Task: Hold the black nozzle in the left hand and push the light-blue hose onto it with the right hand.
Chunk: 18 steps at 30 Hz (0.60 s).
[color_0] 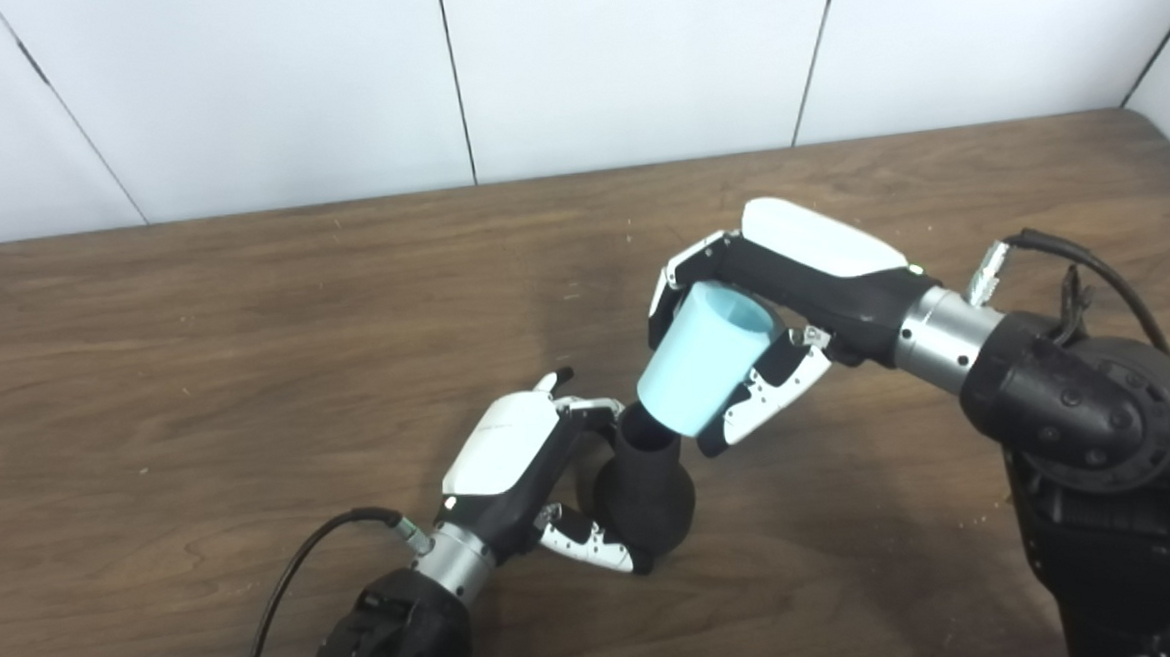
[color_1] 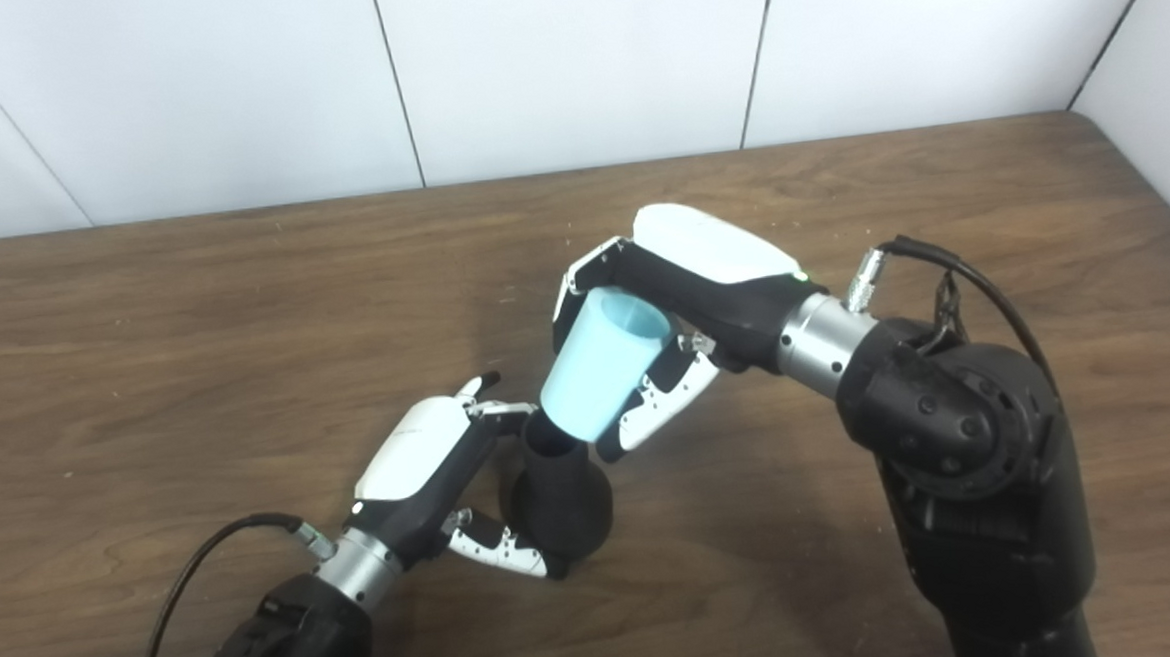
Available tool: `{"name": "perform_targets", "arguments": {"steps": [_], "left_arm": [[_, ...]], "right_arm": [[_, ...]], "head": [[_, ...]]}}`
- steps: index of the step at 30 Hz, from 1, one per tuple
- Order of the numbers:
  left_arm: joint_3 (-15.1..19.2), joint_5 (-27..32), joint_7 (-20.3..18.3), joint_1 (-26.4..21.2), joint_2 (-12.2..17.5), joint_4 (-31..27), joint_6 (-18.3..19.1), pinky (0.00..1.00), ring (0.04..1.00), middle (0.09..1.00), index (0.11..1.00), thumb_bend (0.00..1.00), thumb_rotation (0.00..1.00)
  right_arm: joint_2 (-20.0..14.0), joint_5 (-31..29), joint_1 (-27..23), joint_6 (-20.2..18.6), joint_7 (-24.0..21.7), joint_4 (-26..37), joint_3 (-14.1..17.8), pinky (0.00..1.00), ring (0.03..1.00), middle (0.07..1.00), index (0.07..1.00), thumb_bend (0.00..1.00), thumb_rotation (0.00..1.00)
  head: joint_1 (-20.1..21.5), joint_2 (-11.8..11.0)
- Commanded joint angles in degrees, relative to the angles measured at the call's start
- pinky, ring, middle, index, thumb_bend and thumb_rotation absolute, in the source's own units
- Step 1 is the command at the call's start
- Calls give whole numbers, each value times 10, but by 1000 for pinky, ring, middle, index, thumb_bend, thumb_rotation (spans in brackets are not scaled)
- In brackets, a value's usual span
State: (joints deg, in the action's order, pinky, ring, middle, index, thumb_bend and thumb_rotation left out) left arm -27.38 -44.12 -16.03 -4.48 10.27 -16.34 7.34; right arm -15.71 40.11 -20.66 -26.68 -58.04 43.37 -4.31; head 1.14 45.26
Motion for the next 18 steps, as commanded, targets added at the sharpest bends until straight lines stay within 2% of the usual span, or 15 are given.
{"name": "perform_targets", "arguments": {"steps": [1,13,18], "left_arm": [[-6,-17,-26,3,10,18,17,1000,736,486,486,523,0],[-6,-13,-27,3,9,20,18,1000,735,486,487,523,0],[-7,-14,-30,3,7,16,21,1000,735,486,487,523,0]], "right_arm": [[4,1,-8,-2,3,13,3,310,429,503,507,498,0],[21,5,-6,-2,4,25,-8,309,429,506,507,498,0],[15,-3,1,-1,16,21,-20,308,429,510,511,497,0]], "head": [[1,0],[0,-1],[-2,1]]}}
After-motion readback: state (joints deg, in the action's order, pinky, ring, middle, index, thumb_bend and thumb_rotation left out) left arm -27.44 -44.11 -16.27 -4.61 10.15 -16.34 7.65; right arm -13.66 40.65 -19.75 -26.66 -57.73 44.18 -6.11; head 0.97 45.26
